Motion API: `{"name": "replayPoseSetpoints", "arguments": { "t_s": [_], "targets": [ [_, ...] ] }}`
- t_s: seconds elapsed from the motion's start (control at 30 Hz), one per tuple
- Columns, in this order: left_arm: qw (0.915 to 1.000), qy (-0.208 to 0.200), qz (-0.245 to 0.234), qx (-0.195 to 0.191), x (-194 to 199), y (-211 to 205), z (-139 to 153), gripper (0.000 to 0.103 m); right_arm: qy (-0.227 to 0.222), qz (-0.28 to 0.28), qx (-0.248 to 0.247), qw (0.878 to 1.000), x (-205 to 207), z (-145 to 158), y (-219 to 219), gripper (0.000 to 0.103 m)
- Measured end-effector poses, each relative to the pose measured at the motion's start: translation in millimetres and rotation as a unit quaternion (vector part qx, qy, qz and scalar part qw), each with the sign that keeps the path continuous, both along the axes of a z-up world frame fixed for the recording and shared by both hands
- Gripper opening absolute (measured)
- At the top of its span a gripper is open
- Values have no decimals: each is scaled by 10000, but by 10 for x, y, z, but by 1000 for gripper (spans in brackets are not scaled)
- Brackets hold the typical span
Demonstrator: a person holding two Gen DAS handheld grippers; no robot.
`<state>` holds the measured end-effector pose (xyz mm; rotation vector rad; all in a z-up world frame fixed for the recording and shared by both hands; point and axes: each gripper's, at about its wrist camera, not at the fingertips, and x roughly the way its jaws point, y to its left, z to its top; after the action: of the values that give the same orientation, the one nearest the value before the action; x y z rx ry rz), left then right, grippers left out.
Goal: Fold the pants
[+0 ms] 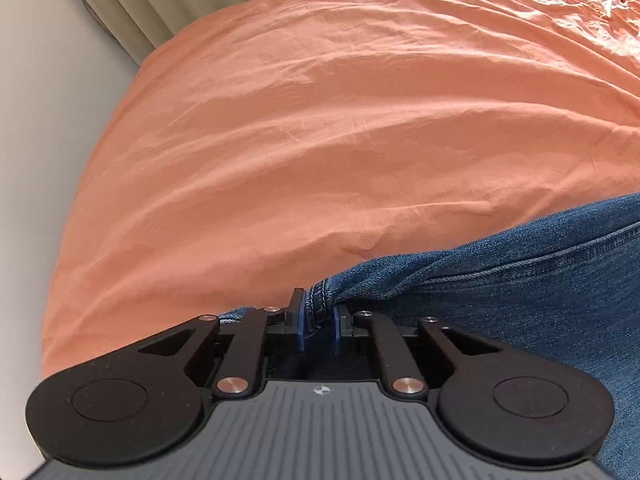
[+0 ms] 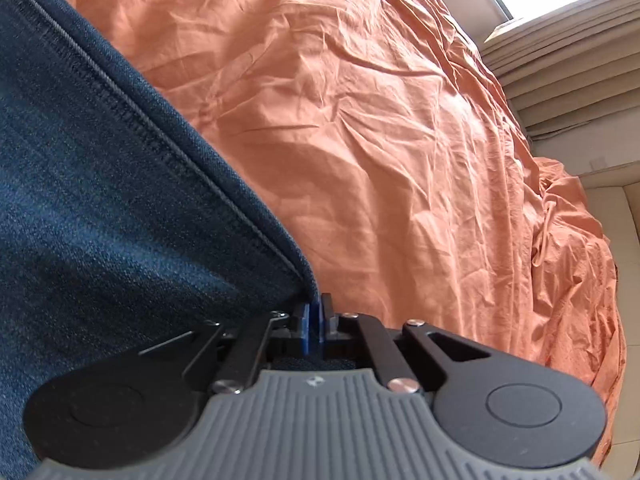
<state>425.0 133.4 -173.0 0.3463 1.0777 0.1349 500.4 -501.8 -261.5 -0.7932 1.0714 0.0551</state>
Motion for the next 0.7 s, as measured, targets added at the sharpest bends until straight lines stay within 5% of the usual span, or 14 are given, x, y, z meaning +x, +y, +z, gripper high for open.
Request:
{"name": "replayPoseSetpoints", "arguments": {
  "t_s": [0.07, 0.13, 0.17, 0.2, 0.27, 0.37, 0.53, 0.63, 0.7],
  "targets": [
    [10000, -8, -63, 13, -2, 11, -42, 21, -151, -154, 34, 9998, 6, 19, -27, 16],
    [9998, -24, -158, 70, -47, 6, -26, 24, -425, -283, -125, 9986, -23, 85, -46, 46],
    [9998, -32, -192, 55, -71, -5, 20, 33, -533, -361, -104, 9979, -42, 142, -55, 67],
    [9998, -46, -210, -55, -104, 3, 80, 40, -618, -476, 20, 9970, -93, 246, -83, 73],
    [9988, -156, -287, -359, -186, 12, 238, 100, -665, -654, 290, 9952, -162, 412, -65, 72],
    [9974, -473, -313, -437, -366, 6, 527, 103, -758, -785, 772, 9910, -366, 711, 92, 72],
    [9859, -931, 301, -1358, -852, 382, 992, 103, -587, -679, 2077, 9741, -939, 1154, 691, 73],
    [9684, -1279, 923, -1931, -1271, 750, 1091, 101, -460, -580, 2796, 9573, -1303, 1278, 1165, 75],
    [9464, -1598, 1425, -2420, -1577, 1043, 1068, 101, -413, -569, 3151, 9464, -1487, 1292, 1471, 75]
  ]
}}
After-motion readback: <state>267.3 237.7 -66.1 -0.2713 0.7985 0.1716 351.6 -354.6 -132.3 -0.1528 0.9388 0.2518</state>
